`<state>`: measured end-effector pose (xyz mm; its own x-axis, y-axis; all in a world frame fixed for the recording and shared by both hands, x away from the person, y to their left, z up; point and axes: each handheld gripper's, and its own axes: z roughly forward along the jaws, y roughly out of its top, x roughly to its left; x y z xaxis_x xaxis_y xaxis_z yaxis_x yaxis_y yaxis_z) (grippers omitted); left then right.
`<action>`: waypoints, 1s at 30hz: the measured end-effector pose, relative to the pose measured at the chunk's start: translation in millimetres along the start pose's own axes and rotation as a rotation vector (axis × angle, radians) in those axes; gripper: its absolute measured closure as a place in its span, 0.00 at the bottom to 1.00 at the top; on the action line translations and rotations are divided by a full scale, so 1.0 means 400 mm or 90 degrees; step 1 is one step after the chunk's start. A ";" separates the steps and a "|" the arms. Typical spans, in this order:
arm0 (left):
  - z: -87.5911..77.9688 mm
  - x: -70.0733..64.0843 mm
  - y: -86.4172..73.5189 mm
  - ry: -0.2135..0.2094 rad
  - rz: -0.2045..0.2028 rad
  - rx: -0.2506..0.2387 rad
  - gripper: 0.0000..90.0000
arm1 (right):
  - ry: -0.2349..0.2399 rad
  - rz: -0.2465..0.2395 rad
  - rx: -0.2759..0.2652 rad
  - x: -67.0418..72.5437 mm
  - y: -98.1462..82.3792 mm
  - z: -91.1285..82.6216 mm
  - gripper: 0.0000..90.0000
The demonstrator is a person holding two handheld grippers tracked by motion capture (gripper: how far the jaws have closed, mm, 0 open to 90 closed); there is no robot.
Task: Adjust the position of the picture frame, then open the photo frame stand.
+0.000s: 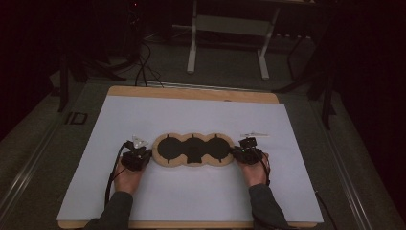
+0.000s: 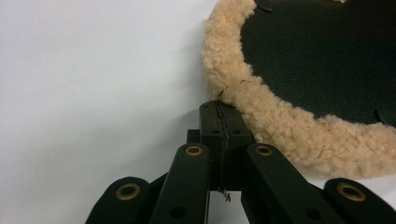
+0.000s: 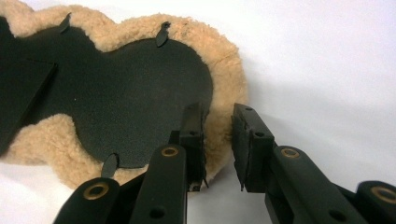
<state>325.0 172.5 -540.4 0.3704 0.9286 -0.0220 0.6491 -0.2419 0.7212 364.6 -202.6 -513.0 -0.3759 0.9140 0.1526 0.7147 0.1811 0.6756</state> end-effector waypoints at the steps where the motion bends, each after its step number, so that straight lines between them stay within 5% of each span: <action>1: 0.001 -0.005 0.001 -0.003 0.002 -0.001 1.00 | 0.001 0.004 -0.001 -0.009 -0.002 -0.003 0.83; 9: 0.018 -0.031 0.016 0.004 0.015 0.000 1.00 | -0.004 0.012 -0.021 -0.044 -0.018 -0.025 0.74; 23: 0.004 -0.021 0.002 0.000 0.010 -0.011 0.92 | -0.021 -0.049 -0.030 -0.093 -0.050 -0.098 0.62; 30: -0.002 -0.023 -0.001 0.005 0.011 -0.013 0.91 | -0.025 -0.036 -0.028 -0.117 -0.071 -0.092 0.62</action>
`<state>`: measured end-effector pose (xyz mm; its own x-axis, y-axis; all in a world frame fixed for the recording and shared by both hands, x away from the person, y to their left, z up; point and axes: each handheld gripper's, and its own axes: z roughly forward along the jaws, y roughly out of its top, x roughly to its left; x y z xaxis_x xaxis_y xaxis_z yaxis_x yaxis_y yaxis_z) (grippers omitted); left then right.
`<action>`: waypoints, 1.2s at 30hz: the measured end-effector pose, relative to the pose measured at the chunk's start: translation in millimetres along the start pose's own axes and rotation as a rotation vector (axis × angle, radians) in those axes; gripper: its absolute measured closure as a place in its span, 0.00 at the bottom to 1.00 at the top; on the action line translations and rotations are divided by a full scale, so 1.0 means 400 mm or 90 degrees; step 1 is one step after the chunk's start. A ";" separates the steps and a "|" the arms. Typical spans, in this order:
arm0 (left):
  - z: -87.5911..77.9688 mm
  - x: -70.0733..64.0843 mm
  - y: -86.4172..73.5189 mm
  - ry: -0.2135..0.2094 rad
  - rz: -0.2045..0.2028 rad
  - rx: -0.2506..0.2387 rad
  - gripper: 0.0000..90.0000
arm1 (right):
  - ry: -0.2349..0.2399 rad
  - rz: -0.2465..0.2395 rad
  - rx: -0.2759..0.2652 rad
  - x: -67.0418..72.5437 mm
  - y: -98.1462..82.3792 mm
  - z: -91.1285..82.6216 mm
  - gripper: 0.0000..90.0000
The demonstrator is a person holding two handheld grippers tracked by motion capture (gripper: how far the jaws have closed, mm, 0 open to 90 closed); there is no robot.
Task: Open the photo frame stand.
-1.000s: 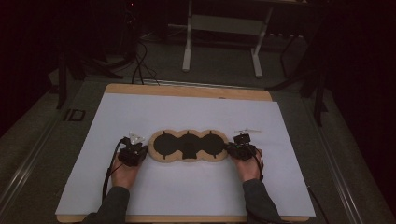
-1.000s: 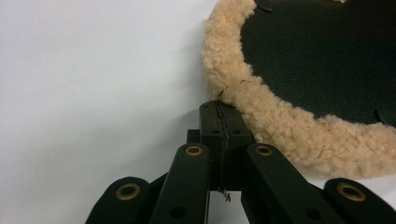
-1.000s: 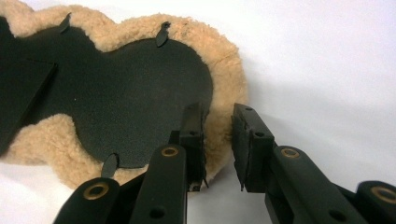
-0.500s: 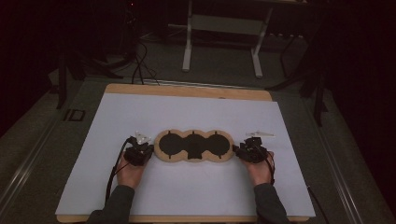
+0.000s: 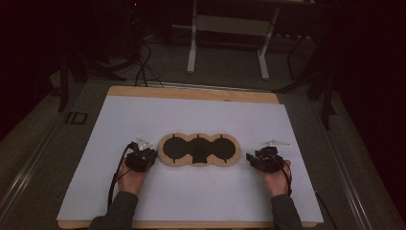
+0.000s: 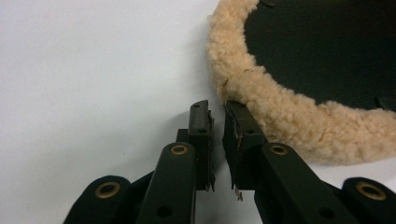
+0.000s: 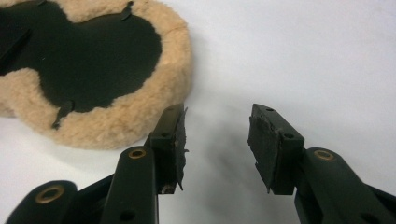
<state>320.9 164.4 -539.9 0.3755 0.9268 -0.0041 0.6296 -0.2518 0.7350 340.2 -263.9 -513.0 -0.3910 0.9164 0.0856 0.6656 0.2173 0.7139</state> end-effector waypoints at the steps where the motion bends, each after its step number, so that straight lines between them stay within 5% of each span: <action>1: -0.004 -0.001 0.001 0.000 -0.002 -0.005 0.89 | 0.003 0.011 -0.008 -0.006 -0.003 0.001 0.62; 9: -0.039 -0.008 0.008 -0.017 -0.018 -0.042 0.86 | -0.006 0.016 -0.014 -0.008 -0.019 -0.006 0.62; 15: -0.072 -0.027 0.013 -0.059 -0.021 -0.079 0.84 | -0.003 0.013 -0.020 -0.008 -0.023 -0.009 0.62; 23: -0.087 -0.067 0.016 -0.109 -0.009 -0.093 1.00 | -0.013 0.009 -0.017 -0.010 -0.025 -0.007 0.62; 28: -0.073 -0.120 0.013 -0.139 0.015 -0.081 1.00 | -0.013 0.006 -0.016 -0.009 -0.026 -0.005 0.62; 36: -0.038 -0.179 0.010 -0.152 0.048 -0.058 1.00 | -0.007 0.004 -0.014 -0.005 -0.029 -0.001 0.62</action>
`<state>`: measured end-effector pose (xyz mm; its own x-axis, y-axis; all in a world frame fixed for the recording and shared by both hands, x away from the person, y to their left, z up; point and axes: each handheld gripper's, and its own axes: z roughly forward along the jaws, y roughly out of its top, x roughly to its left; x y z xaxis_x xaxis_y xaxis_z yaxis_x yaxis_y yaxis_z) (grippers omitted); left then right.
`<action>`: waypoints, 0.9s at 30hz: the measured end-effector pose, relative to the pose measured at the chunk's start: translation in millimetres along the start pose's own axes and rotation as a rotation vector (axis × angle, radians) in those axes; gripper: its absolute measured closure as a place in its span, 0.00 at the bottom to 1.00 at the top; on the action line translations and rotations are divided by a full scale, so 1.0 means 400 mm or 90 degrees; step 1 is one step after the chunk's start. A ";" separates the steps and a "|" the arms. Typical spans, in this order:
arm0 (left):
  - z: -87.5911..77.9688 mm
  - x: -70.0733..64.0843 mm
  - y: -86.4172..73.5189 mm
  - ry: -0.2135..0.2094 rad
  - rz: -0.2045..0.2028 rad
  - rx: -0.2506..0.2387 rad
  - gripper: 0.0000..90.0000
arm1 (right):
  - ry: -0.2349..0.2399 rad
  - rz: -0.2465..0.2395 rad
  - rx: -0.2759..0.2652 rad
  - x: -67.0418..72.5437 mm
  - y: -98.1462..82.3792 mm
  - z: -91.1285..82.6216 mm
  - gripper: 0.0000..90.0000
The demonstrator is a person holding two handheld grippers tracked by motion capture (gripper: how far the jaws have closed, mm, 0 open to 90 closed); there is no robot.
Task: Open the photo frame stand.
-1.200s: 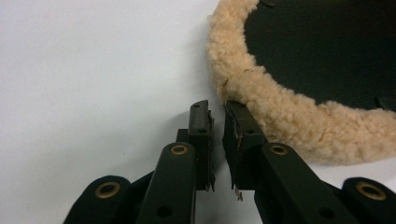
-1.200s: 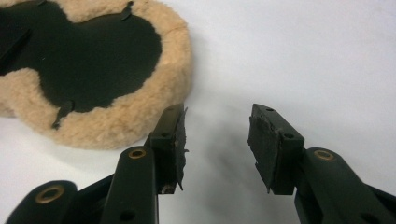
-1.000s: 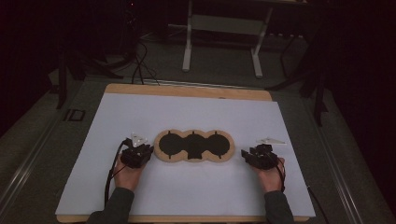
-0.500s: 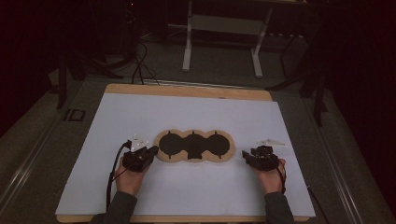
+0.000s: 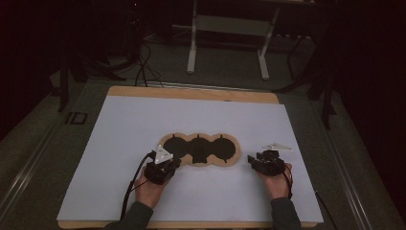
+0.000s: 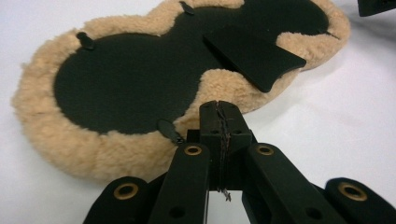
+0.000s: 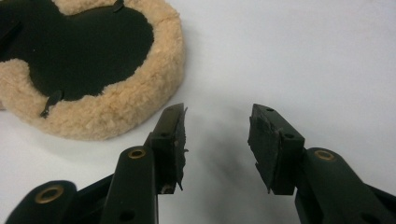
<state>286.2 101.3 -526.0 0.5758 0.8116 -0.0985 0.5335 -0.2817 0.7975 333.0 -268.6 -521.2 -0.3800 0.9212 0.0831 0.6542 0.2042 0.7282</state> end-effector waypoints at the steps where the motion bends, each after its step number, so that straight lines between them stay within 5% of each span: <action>1: 0.004 -0.003 -0.001 -0.001 -0.004 -0.002 1.00 | 0.000 0.000 0.000 0.000 0.000 0.000 0.61; 16: 0.083 -0.056 -0.004 -0.029 -0.007 0.017 0.99 | 0.000 -0.002 -0.005 0.001 0.000 0.000 0.61; 27: 0.087 -0.060 0.007 -0.037 -0.009 0.008 0.99 | 0.000 -0.002 -0.004 0.001 -0.001 0.001 0.61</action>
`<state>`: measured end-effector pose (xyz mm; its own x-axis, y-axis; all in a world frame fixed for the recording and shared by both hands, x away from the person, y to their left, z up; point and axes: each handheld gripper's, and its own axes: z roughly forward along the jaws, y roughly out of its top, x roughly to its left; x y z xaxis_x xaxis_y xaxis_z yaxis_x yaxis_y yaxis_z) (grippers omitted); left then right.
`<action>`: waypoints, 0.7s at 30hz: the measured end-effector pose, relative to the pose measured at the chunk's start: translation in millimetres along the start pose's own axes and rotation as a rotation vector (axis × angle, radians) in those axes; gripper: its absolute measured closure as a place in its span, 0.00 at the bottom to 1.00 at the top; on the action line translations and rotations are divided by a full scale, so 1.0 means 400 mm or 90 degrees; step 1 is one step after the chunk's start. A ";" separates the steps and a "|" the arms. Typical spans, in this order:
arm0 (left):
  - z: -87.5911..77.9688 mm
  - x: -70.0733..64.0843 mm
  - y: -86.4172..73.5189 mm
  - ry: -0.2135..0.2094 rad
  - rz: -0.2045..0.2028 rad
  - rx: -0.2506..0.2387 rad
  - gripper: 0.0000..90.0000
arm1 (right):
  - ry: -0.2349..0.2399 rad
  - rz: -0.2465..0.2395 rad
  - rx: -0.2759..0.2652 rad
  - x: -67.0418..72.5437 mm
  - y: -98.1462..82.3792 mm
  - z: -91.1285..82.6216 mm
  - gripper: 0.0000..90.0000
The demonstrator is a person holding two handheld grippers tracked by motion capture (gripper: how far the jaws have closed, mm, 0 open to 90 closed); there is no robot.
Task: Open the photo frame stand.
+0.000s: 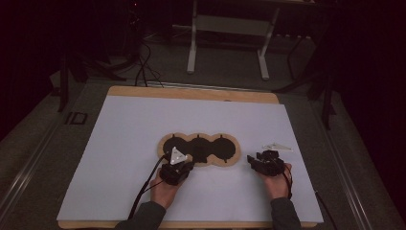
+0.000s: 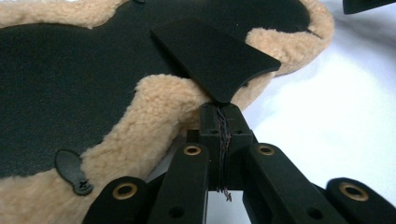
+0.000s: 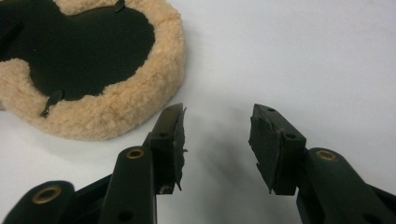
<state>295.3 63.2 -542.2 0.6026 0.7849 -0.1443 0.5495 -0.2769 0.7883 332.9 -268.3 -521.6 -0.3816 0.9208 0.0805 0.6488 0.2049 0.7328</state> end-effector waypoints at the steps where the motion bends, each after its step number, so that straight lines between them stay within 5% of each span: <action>1: 0.001 -0.004 0.002 0.003 0.001 0.000 0.99 | 0.000 0.000 0.000 0.000 0.000 0.000 0.61; 21: -0.022 -0.010 0.079 -0.023 -0.002 -0.049 0.98 | 0.002 0.000 0.004 -0.002 -0.001 0.002 0.61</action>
<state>305.1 56.1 -511.4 0.6222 0.7648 -0.1671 0.5062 -0.2302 0.8311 333.4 -268.9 -522.7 -0.3829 0.9201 0.0829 0.6535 0.2064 0.7282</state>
